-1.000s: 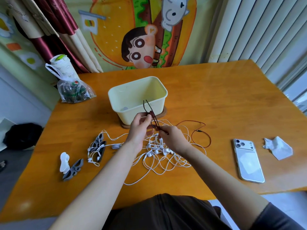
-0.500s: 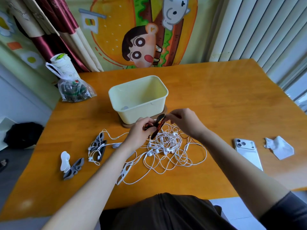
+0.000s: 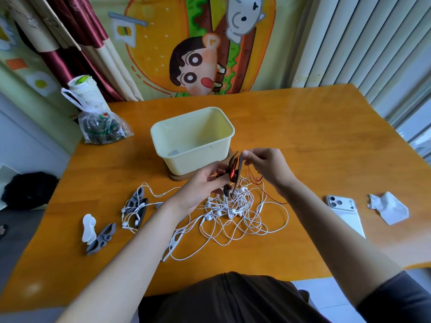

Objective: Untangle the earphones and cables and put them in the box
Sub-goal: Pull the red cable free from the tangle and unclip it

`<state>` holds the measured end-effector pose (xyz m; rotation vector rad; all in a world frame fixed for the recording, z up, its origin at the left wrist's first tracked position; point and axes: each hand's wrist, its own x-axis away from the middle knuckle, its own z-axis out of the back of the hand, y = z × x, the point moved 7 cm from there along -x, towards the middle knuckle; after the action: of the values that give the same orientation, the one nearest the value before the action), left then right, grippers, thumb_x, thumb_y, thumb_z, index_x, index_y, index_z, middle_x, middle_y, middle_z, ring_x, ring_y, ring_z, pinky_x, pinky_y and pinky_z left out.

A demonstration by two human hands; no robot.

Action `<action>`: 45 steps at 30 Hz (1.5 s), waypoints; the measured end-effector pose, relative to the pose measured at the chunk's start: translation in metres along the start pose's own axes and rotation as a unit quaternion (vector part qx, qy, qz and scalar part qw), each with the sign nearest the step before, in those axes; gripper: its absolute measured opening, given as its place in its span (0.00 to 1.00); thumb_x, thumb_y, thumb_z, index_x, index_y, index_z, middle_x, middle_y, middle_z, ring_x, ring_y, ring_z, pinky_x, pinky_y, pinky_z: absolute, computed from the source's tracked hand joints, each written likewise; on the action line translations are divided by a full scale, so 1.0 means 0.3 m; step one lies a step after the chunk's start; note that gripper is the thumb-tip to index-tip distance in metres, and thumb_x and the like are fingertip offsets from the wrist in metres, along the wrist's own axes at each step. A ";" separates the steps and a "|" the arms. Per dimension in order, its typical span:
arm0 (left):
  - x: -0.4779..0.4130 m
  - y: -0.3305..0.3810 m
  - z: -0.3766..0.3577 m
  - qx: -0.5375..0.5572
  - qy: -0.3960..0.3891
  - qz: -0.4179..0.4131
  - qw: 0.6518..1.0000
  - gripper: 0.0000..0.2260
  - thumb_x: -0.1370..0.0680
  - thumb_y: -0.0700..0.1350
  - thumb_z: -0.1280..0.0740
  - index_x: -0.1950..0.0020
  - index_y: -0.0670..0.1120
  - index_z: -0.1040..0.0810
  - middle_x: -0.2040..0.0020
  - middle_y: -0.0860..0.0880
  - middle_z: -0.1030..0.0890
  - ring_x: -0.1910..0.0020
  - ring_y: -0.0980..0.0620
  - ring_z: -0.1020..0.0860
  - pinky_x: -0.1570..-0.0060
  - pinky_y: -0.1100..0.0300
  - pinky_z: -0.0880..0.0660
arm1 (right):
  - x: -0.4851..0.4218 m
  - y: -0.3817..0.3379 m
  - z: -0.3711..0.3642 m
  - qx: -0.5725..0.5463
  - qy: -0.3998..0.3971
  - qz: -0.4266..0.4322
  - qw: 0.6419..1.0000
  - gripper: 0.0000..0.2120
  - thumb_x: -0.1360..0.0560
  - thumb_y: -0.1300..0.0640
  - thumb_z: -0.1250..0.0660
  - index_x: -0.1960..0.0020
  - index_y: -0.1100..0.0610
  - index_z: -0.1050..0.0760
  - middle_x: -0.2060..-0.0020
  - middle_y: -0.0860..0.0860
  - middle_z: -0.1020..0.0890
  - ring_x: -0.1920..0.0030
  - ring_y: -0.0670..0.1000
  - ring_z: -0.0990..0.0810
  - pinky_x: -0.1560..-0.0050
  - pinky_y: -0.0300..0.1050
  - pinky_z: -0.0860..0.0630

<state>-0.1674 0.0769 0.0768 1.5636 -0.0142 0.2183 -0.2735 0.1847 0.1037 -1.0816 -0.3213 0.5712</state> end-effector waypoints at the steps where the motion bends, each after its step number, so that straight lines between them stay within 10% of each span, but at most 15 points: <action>1: -0.002 0.007 -0.006 0.036 0.000 -0.003 0.999 0.07 0.25 0.45 0.34 0.48 0.48 0.24 0.53 0.48 0.22 0.58 0.54 0.20 0.54 0.56 0.23 | 0.007 0.007 -0.008 -0.032 -0.001 -0.011 0.999 0.12 0.24 0.54 0.35 0.66 0.50 0.22 0.79 0.41 0.26 0.76 0.42 0.36 0.72 0.37 0.39; 9: -0.035 -0.004 0.052 0.273 0.135 0.009 0.952 0.07 0.19 0.39 0.41 0.47 0.49 0.26 0.53 0.48 0.19 0.57 0.53 0.21 0.52 0.57 0.28 | 0.098 0.073 -0.175 -0.053 -0.049 -0.055 0.996 0.13 0.21 0.55 0.38 0.61 0.56 0.20 0.72 0.47 0.25 0.76 0.42 0.34 0.73 0.34 0.39; 17: -0.010 -0.084 0.181 -0.038 0.320 0.024 0.946 0.02 0.21 0.41 0.35 0.50 0.48 0.24 0.51 0.45 0.22 0.54 0.50 0.23 0.60 0.63 0.26 | 0.114 -0.006 -0.215 0.016 -0.078 -0.013 0.997 0.13 0.20 0.56 0.39 0.56 0.59 0.19 0.70 0.46 0.24 0.76 0.37 0.29 0.74 0.29 0.36; 25: 0.000 -0.147 0.189 -0.253 0.224 0.015 0.941 0.07 0.23 0.38 0.32 0.46 0.44 0.21 0.45 0.44 0.26 0.49 0.53 0.29 0.55 0.83 0.36 | 0.006 -0.053 -0.094 0.047 -0.053 -0.007 0.997 0.11 0.21 0.56 0.38 0.54 0.58 0.18 0.69 0.47 0.23 0.79 0.39 0.32 0.77 0.30 0.39; 30: 0.005 -0.141 0.140 -0.143 0.171 0.012 0.975 0.06 0.22 0.39 0.34 0.51 0.51 0.22 0.50 0.52 0.24 0.49 0.50 0.25 0.52 0.61 0.24 | -0.048 -0.013 -0.023 0.043 -0.018 -0.043 0.998 0.11 0.21 0.55 0.38 0.54 0.57 0.18 0.69 0.46 0.23 0.80 0.40 0.34 0.77 0.31 0.41; 37: 0.010 -0.111 0.062 -0.058 0.099 -0.002 0.993 0.08 0.22 0.39 0.34 0.50 0.54 0.22 0.47 0.46 0.21 0.50 0.50 0.23 0.60 0.66 0.27 | -0.052 0.040 -0.006 -0.008 0.007 -0.081 0.997 0.11 0.22 0.55 0.37 0.57 0.56 0.18 0.68 0.49 0.22 0.67 0.49 0.33 0.63 0.43 0.37; 45: 0.013 -0.007 0.011 0.195 0.096 -0.019 0.976 0.06 0.27 0.43 0.35 0.51 0.47 0.25 0.56 0.52 0.19 0.56 0.53 0.22 0.59 0.63 0.28 | 0.090 0.107 -0.138 -0.093 -0.061 -0.147 0.983 0.12 0.22 0.54 0.36 0.62 0.53 0.20 0.69 0.45 0.23 0.72 0.39 0.32 0.69 0.32 0.37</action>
<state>-0.1627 0.0742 0.0754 1.9250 0.2220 0.3564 -0.2392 0.1813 0.0559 -1.1548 -0.6405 0.3475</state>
